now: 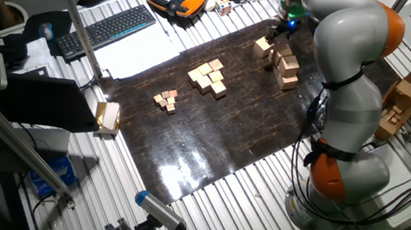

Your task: Stack the blocks into a pyramid shape

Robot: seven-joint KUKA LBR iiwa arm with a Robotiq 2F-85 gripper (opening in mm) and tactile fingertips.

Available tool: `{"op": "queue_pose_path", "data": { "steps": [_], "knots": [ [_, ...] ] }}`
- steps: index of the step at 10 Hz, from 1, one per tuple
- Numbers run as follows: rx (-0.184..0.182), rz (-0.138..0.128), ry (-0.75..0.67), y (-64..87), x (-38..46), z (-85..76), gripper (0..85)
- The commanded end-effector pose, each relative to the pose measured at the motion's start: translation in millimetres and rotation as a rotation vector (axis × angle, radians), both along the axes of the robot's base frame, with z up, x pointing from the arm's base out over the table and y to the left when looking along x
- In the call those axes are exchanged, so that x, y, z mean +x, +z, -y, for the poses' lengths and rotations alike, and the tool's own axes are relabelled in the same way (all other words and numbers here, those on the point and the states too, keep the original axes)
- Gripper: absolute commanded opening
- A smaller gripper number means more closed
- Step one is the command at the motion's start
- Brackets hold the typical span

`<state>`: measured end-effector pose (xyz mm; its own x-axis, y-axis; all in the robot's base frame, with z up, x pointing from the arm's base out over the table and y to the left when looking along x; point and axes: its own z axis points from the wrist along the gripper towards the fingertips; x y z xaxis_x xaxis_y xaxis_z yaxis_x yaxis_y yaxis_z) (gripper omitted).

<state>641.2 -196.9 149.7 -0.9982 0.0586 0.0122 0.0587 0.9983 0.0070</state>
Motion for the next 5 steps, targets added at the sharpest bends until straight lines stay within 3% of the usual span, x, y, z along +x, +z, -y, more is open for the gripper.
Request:
{"op": "queue_pose_path", "data": {
  "steps": [1, 5],
  "knots": [
    [-0.001, 0.002, 0.015, -3.8, 6.4, -1.5, 82.0],
    [-0.013, 0.041, 0.061, -25.4, 22.2, -5.7, 84.0]
  ]
}}
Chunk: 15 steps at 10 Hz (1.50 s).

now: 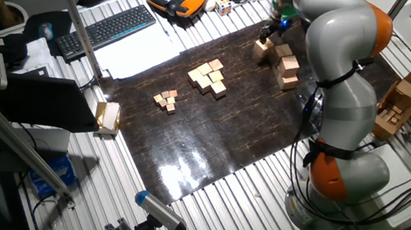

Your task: Stack the blocks into a pyramid shape

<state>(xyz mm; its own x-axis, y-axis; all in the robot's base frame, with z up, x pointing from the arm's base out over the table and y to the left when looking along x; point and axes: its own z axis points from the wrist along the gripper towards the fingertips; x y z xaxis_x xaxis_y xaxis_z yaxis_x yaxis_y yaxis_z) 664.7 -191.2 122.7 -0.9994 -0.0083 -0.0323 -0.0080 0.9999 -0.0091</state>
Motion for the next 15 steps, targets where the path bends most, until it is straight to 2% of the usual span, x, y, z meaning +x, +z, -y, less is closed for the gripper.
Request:
{"op": "queue_pose_path", "data": {
  "steps": [1, 3, 4, 8, 15],
  "knots": [
    [-0.008, 0.006, 0.01, -5.1, 2.6, -0.2, 84.7],
    [-0.003, 0.02, 0.019, -16.3, 8.0, 1.1, 85.0],
    [-0.011, 0.026, 0.03, -20.1, 10.7, 2.6, 85.0],
    [-0.003, 0.027, 0.054, -37.5, 17.6, 4.7, 85.0],
    [0.005, 0.04, 0.068, -58.1, 19.4, 1.8, 85.0]
  ]
}}
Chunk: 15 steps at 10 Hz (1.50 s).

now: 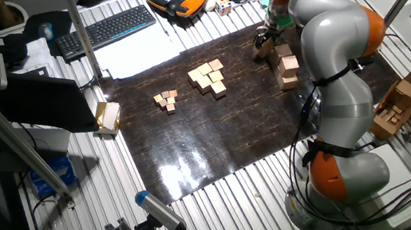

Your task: Stack the blocks into a pyramid shape

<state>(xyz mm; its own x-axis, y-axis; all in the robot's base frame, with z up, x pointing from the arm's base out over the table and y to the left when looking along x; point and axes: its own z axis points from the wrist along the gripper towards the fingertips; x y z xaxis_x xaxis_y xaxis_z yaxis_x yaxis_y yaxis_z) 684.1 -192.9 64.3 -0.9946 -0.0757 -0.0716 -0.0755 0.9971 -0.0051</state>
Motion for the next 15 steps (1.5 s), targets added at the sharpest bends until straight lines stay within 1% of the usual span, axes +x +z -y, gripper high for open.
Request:
{"op": "queue_pose_path", "data": {
  "steps": [1, 3, 4, 6, 9, 10, 11, 12, 13, 15],
  "knots": [
    [0.0, -0.004, 0.0, -1.4, -0.1, -0.3, 85.0],
    [0.001, -0.009, 0.0, -5.8, 0.1, -0.5, 83.3],
    [0.0, -0.016, 0.0, -6.5, 0.3, -0.4, 81.3],
    [-0.002, -0.041, 0.006, -7.2, 0.5, 0.0, 77.0],
    [0.001, -0.076, 0.018, -5.7, 1.2, -0.2, 60.0],
    [0.008, -0.087, 0.019, -4.2, 1.9, 0.4, 58.3],
    [0.021, -0.093, 0.013, -1.1, 2.7, 1.1, 58.7],
    [0.022, -0.099, 0.01, 5.2, 3.9, 2.1, 58.7],
    [0.026, -0.108, 0.006, 12.7, 4.8, 3.9, 58.3],
    [0.033, -0.118, -0.013, 29.0, 6.1, 8.0, 58.0]
  ]
}}
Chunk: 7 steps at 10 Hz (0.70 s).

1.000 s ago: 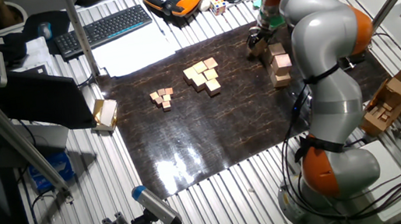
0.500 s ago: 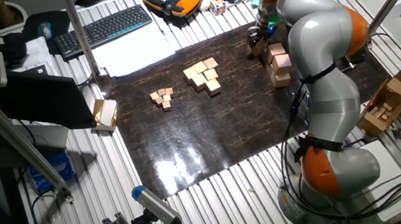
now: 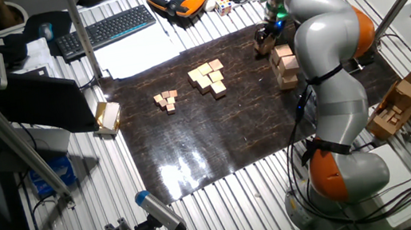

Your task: Stack the blocks into a pyramid shape

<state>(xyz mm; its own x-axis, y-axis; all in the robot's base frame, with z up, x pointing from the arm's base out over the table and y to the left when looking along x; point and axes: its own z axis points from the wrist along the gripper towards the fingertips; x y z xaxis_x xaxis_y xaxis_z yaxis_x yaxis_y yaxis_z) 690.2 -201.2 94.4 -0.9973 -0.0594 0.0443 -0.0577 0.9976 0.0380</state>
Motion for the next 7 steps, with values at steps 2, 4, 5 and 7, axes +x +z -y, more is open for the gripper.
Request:
{"op": "queue_pose_path", "data": {
  "steps": [2, 4, 5, 7],
  "knots": [
    [0.009, -0.005, -0.032, 18.2, -3.5, 3.1, 58.0],
    [0.009, -0.007, -0.066, 32.0, -8.5, 3.6, 58.3],
    [0.017, -0.014, -0.079, 37.2, -9.8, 5.5, 58.3],
    [0.019, -0.021, -0.09, 46.1, -11.7, 10.0, 58.3]
  ]
}}
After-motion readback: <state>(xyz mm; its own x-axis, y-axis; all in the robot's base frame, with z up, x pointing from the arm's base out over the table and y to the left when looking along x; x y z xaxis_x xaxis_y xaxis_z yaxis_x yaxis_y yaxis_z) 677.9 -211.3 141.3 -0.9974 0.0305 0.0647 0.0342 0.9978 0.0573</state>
